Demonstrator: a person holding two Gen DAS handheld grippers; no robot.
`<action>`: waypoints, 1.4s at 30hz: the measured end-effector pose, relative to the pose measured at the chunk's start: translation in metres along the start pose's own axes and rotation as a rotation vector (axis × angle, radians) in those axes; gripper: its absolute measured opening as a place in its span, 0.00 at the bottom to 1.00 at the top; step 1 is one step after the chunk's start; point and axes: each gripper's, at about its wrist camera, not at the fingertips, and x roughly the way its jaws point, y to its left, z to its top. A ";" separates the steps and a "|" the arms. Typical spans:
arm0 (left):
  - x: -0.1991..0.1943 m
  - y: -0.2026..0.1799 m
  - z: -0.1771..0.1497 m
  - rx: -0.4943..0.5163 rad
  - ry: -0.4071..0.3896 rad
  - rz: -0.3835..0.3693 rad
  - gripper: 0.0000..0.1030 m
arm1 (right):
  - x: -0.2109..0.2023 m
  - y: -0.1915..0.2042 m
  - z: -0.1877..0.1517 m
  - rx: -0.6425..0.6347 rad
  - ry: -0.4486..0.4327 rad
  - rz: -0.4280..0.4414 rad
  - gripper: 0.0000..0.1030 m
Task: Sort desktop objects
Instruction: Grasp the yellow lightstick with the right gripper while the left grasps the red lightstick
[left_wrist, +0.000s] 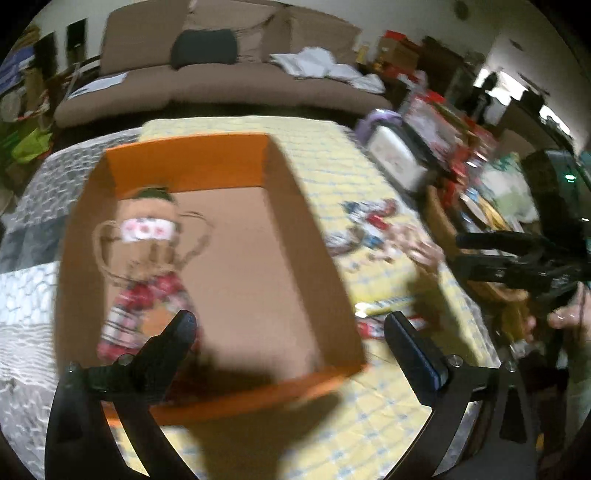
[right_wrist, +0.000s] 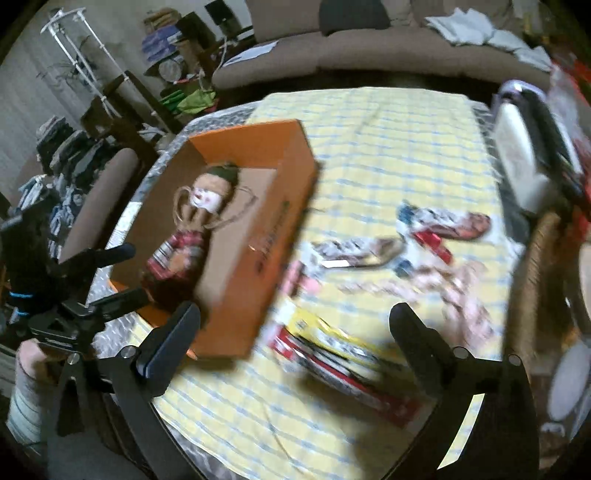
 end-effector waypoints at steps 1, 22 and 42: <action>0.001 -0.010 -0.006 0.022 -0.005 -0.005 1.00 | -0.002 -0.007 -0.012 0.003 0.002 -0.007 1.00; 0.026 -0.117 -0.079 0.084 -0.040 -0.136 1.00 | 0.072 -0.032 -0.049 -0.433 0.180 -0.243 0.43; 0.084 -0.120 -0.083 -0.148 0.055 -0.029 1.00 | 0.050 -0.084 -0.096 0.038 0.205 0.028 0.18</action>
